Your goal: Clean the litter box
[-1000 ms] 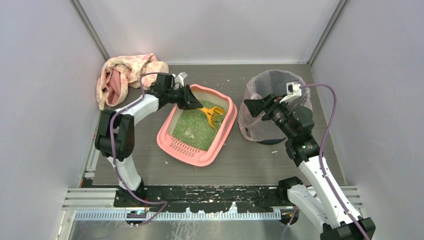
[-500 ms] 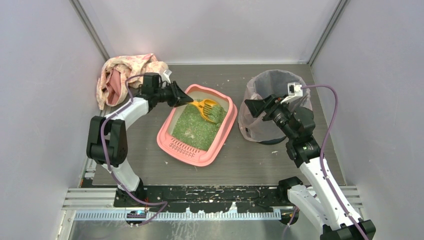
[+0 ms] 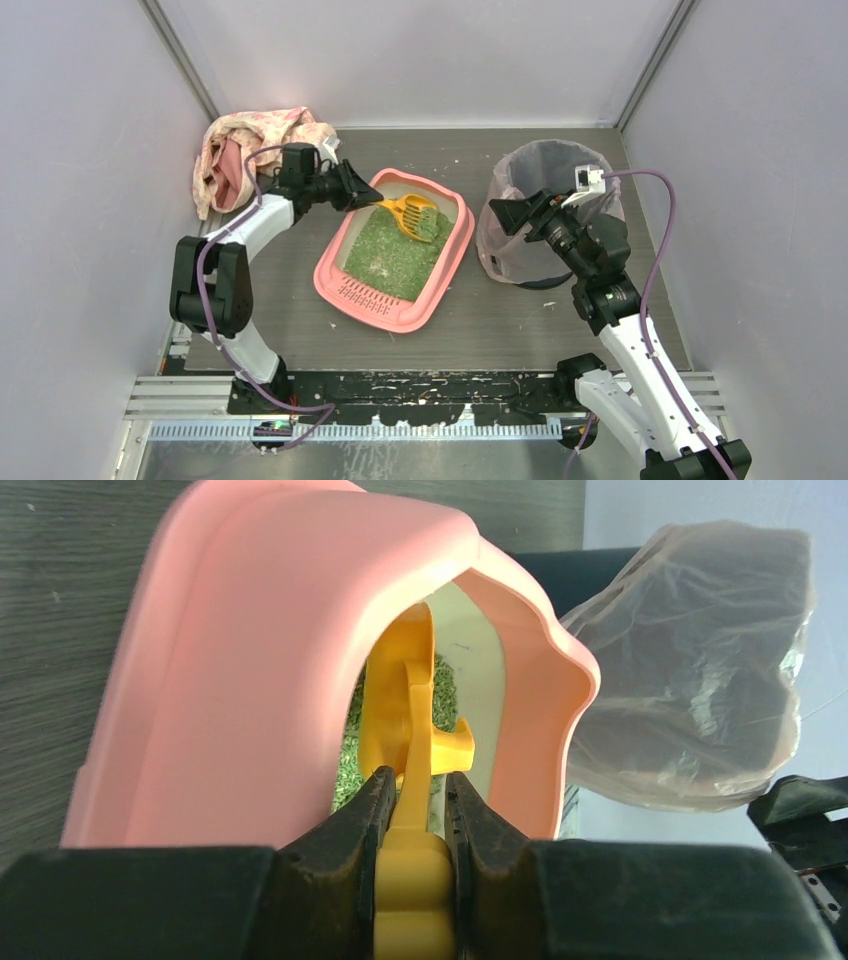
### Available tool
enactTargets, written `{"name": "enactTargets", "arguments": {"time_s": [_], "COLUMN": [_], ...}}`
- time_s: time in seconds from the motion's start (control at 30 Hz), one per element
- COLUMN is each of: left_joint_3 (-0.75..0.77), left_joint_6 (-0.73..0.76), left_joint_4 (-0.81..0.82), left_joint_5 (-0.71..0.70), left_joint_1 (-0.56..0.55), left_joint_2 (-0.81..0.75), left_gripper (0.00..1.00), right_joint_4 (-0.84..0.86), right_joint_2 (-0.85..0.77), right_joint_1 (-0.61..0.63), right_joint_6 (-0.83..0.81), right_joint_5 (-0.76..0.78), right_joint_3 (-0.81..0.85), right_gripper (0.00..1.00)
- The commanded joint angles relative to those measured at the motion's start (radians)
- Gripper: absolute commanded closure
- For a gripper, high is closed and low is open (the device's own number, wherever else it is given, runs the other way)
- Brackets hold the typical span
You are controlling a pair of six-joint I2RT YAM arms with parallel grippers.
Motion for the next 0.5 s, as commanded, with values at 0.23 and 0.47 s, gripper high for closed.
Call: {"name": "enactTargets", "arguments": {"time_s": [0.23, 0.47], "left_joint_3": [0.033, -0.017], "left_joint_6": [0.048, -0.053], "left_joint_4": [0.0, 0.159], "left_joint_5": [0.032, 0.094], "left_joint_1": [-0.076, -0.11], "left_joint_2": [0.078, 0.114], "left_gripper": [1.0, 1.0], "right_joint_4": [0.022, 0.023], "right_joint_2": [-0.022, -0.028], "right_joint_1": [0.002, 0.002], "right_joint_6": [-0.01, -0.006], "right_joint_5": [0.021, 0.028], "right_joint_3": [0.009, 0.003], "right_gripper": [0.22, 0.23]}}
